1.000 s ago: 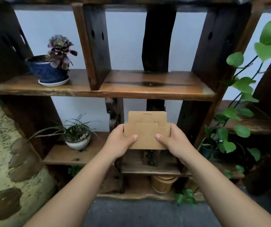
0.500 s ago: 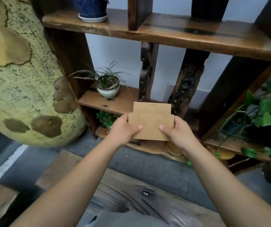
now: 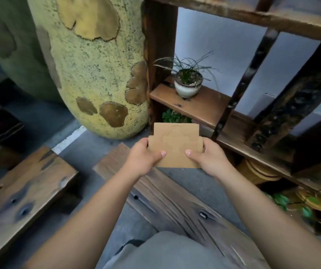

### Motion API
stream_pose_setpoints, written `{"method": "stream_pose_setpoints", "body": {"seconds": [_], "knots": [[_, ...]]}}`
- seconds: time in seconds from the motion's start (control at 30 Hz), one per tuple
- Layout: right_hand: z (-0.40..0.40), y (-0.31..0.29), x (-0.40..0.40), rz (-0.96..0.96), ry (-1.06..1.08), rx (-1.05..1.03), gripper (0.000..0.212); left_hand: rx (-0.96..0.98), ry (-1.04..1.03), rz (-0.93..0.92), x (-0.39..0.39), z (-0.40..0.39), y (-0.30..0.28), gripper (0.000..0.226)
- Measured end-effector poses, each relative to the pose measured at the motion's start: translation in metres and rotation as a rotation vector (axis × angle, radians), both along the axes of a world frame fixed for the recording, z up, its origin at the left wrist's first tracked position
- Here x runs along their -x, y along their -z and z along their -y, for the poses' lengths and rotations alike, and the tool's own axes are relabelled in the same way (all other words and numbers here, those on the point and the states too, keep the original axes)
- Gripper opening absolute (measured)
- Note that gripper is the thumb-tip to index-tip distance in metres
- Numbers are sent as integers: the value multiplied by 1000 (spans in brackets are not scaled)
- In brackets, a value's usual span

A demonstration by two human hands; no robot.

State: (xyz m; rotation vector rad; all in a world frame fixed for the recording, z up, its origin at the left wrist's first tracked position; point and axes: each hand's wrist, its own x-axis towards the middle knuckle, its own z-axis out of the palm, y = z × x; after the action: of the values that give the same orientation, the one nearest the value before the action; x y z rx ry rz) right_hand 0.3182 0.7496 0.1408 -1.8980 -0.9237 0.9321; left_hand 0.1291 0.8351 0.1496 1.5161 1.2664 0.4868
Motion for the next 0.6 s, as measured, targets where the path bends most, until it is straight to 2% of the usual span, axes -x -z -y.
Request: {"method": "stream_pose_setpoints", "body": {"seconds": [0.2,0.37,0.6], "knots": [[-47,6,103,20,-223,-4,36,27,-198,0,115,-7,11,47],[-81,13,184,-21,-420,29,39,39,-387,-39,202,-2,17,39],[-116,23,277,-26,-697,40,32,94,-661,-7,289,20,24,39]]}}
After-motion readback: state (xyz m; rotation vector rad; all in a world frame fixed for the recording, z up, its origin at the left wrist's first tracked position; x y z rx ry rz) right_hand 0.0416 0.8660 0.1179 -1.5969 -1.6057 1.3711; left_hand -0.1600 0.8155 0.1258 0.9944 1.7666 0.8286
